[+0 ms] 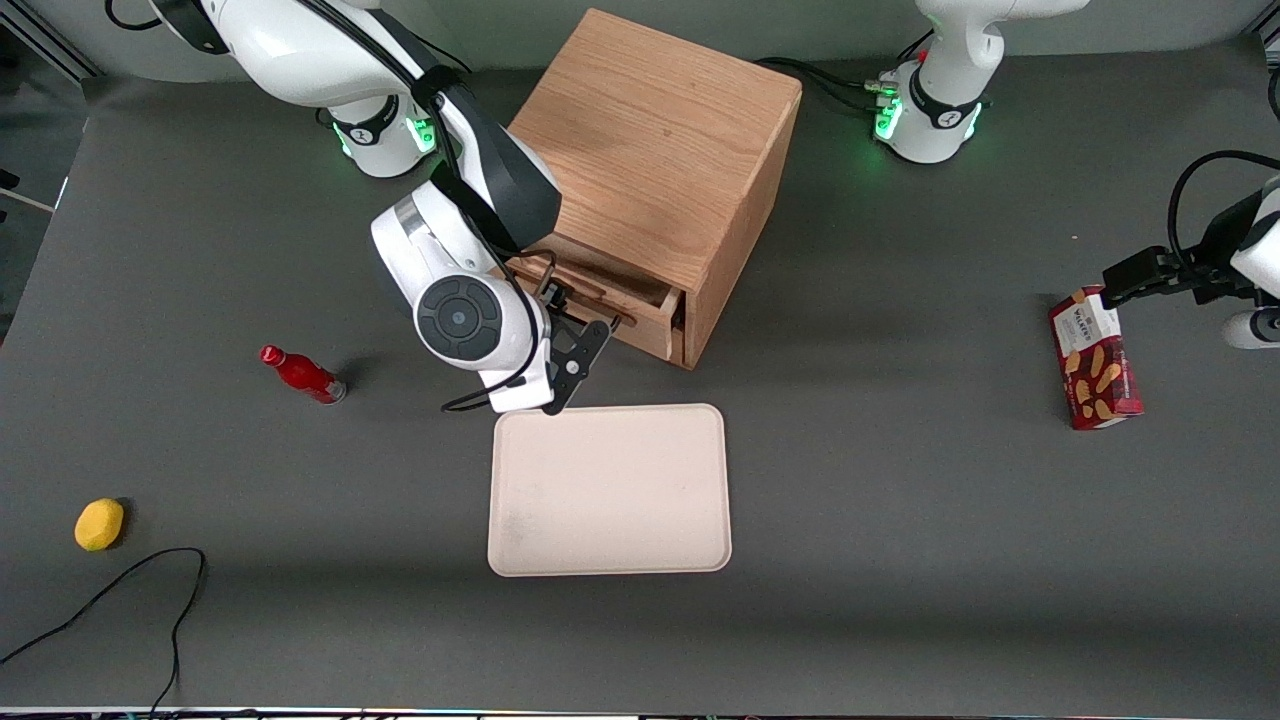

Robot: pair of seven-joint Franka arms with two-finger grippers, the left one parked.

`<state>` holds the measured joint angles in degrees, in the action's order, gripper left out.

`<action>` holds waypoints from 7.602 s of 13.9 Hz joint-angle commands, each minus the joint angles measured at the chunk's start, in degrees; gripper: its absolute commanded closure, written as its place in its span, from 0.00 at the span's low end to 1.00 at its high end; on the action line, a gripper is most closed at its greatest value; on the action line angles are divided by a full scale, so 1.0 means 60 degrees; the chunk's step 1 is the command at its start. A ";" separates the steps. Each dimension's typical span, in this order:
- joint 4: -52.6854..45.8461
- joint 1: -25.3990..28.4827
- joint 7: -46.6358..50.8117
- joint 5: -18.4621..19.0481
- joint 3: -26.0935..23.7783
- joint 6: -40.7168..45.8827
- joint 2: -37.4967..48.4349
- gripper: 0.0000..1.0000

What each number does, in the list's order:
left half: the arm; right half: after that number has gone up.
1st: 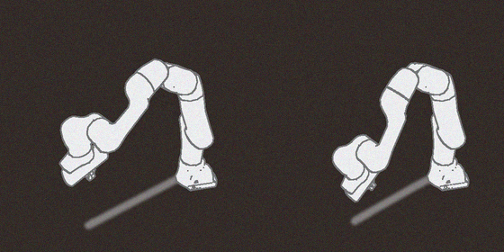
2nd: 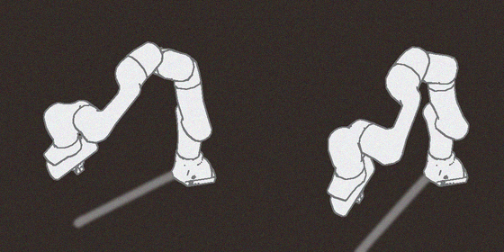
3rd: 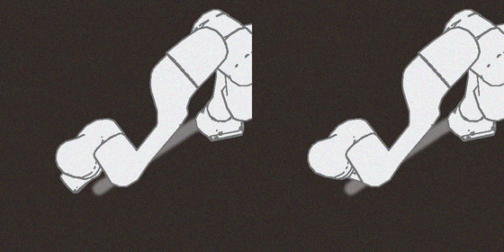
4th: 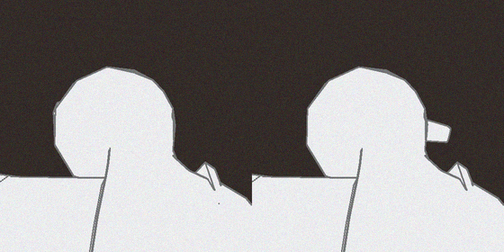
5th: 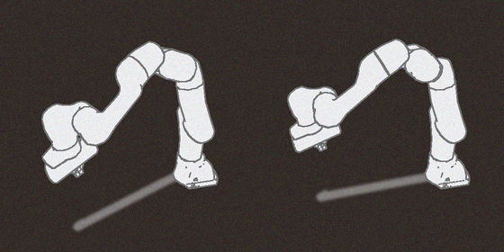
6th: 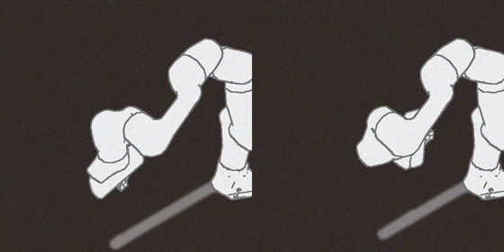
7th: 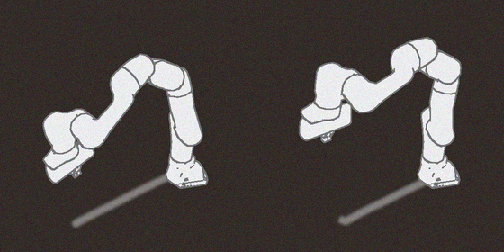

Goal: Open upper drawer
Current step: 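Pull the upper drawer outward by its handle with the right gripper, then keep pulling the upper drawer fully open with the right gripper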

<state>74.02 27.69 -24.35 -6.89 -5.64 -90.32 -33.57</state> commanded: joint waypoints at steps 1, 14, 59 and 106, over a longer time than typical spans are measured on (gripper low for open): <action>-0.0311 -0.0001 -0.0555 -0.0126 0.0032 -0.0151 -0.0220 0.00; -0.0355 -0.0396 -0.0863 -0.0126 0.0047 -0.0298 -0.0293 0.00; -0.0545 -0.1700 -0.2123 -0.1225 0.0061 -0.1661 -0.0484 0.00; -0.1218 -0.2960 -0.2138 -0.1708 -0.0027 -0.3258 -0.0909 0.00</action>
<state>69.87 10.91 -36.16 -15.25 -5.39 -110.06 -37.76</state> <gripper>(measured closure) 0.000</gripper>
